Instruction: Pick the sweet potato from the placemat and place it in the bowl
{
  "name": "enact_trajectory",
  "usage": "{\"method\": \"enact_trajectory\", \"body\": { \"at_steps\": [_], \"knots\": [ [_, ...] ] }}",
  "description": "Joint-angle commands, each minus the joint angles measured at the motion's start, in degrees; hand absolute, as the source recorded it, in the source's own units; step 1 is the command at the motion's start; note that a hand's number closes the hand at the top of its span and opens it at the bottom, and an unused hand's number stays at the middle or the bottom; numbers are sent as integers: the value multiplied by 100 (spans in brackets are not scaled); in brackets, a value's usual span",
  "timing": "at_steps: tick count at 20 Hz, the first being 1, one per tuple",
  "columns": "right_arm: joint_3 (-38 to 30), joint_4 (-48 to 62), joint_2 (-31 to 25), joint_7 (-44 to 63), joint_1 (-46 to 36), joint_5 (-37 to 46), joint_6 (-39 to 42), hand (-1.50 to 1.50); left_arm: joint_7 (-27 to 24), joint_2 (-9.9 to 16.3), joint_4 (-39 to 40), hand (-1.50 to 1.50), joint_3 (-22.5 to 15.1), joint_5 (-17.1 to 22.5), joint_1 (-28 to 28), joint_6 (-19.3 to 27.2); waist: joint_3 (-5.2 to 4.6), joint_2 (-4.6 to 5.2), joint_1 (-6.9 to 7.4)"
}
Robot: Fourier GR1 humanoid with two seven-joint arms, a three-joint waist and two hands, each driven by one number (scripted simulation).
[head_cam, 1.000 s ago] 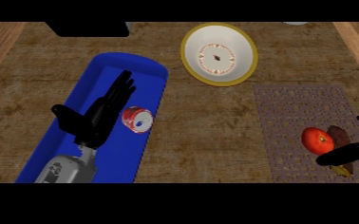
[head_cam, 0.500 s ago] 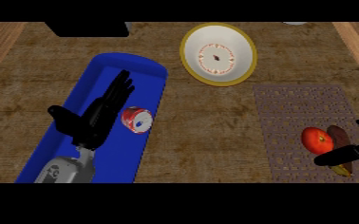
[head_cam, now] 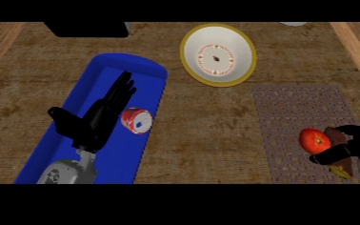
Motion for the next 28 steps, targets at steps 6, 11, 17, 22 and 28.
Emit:
{"method": "enact_trajectory", "body": {
  "at_steps": [6, 11, 17, 22, 28],
  "knots": [
    [-199, 375, 444, -296, 6, 573, 220, 150, -116, -104, 11, 0, 290, -142, 210, -275, 56, 31, 23],
    [-172, 170, 550, -268, 38, 1098, 231, 150, -16, -133, 152, 0, 459, -157, 9, -464, 55, 31, 13],
    [1457, -554, 1276, 100, -950, 2104, 611, 150, -80, -234, 199, 0, 145, -259, 31, -577, 32, 90, 462],
    [2806, -315, 2117, 51, -2307, 2879, 1251, 150, 150, -407, 180, 0, -142, -310, -402, -642, 20, 145, 958],
    [3508, 104, 3662, 1333, -3827, 3340, 1211, 150, 59, -491, 315, 0, 2, -397, -271, -393, 41, 39, 450]
  ]
}}
